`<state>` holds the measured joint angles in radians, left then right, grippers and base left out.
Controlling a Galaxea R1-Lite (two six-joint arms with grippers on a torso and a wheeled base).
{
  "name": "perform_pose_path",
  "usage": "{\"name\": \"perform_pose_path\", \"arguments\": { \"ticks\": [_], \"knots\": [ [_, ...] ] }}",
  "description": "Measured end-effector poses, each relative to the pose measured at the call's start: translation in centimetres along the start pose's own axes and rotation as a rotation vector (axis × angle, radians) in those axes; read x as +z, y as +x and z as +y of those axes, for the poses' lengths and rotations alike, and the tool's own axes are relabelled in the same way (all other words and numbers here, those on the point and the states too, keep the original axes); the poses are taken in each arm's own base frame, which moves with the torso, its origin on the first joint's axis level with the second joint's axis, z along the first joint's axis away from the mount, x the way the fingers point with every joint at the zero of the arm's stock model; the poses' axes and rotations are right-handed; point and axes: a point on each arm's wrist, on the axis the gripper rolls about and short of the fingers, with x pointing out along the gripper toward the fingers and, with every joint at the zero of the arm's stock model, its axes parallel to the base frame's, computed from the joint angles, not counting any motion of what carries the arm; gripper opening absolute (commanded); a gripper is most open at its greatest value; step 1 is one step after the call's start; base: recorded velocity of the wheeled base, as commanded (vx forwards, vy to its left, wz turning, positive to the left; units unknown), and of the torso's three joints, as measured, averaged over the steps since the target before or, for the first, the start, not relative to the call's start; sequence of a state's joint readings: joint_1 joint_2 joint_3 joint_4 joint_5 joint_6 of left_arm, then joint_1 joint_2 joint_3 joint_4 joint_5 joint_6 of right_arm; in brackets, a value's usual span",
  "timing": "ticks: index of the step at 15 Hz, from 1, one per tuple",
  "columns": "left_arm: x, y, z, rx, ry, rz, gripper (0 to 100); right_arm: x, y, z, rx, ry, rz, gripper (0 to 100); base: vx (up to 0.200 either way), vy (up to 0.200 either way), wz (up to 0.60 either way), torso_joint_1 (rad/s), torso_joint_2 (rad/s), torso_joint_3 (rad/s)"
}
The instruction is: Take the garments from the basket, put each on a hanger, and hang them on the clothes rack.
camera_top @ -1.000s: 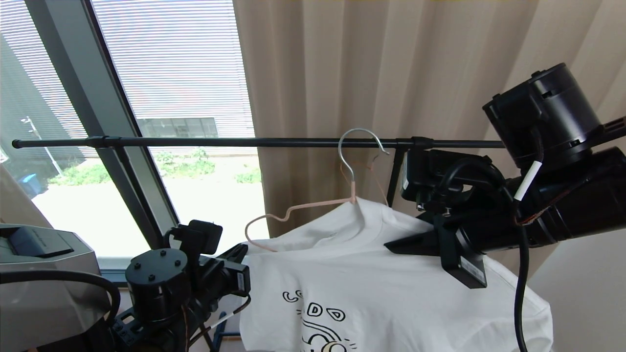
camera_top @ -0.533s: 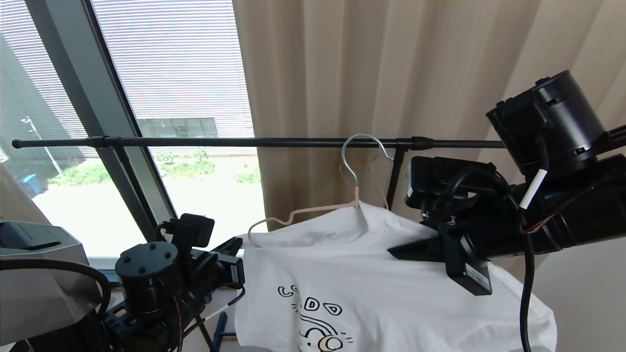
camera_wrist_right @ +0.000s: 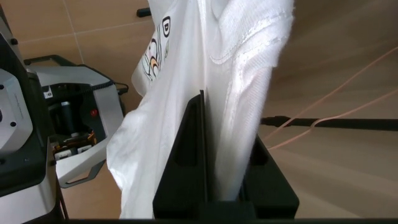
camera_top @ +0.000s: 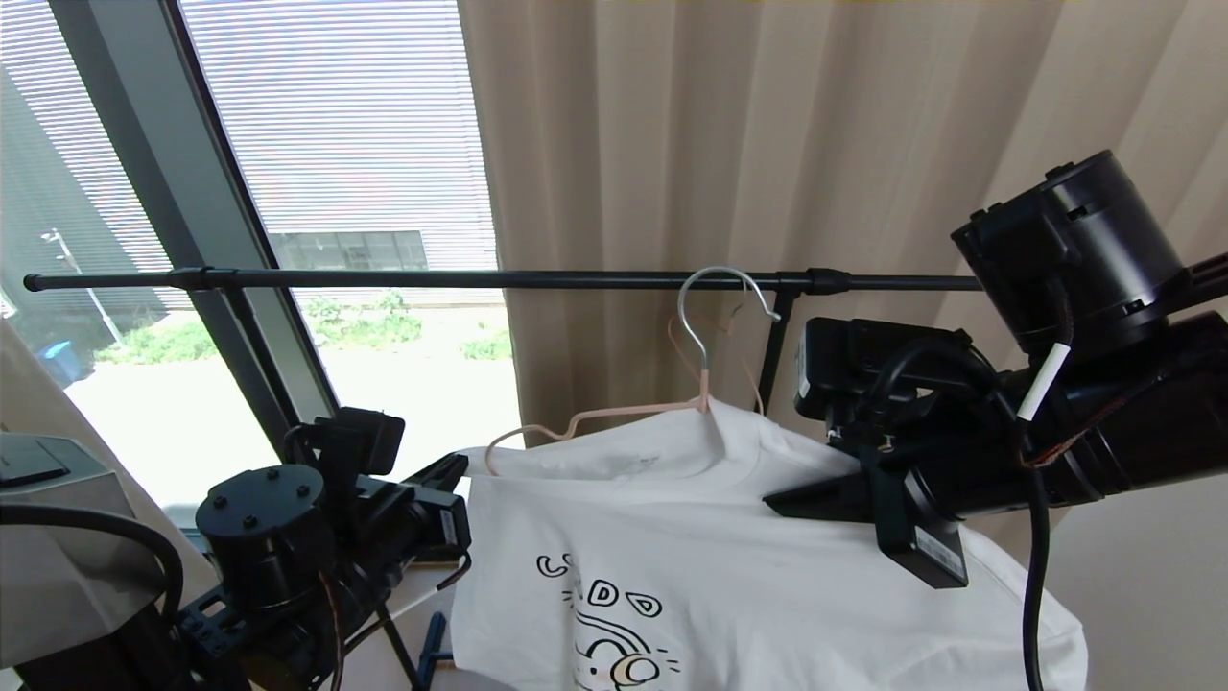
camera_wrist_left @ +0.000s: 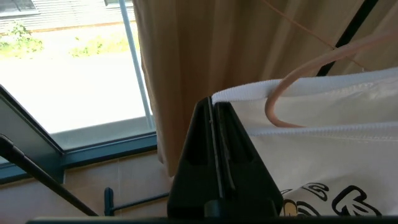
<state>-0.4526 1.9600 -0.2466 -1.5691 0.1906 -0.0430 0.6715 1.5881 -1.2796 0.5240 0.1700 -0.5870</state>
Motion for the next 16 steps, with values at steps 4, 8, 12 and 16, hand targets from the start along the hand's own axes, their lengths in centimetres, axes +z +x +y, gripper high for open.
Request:
{"name": "perform_pose_path", "arguments": {
  "ticks": [4, 8, 12, 16],
  "knots": [
    [0.7, -0.4, 0.6, -0.019, -0.009, -0.025, 0, -0.2, 0.2, 0.1, 0.005, 0.002, 0.009, 0, 0.000, 0.000, 0.00, 0.000, 0.00, 0.000],
    [1.4, -0.7, 0.9, -0.018, -0.014, -0.050, 0, -0.3, 0.4, 0.1, 0.008, 0.003, 0.009, 0, 0.000, 0.000, 0.00, 0.000, 0.00, 0.000],
    [3.1, -2.1, 0.0, -0.065, -0.020, -0.119, 0, -0.2, 1.8, -0.2, -0.035, -0.009, -0.059, 0, 0.000, 0.000, 0.00, 0.000, 0.00, 0.000],
    [4.8, -3.5, -0.7, -0.106, -0.032, -0.194, 0, -0.7, 2.8, 0.0, -0.007, 0.056, -0.070, 0, 0.000, 0.000, 0.00, 0.000, 0.00, 0.000]
  ]
}}
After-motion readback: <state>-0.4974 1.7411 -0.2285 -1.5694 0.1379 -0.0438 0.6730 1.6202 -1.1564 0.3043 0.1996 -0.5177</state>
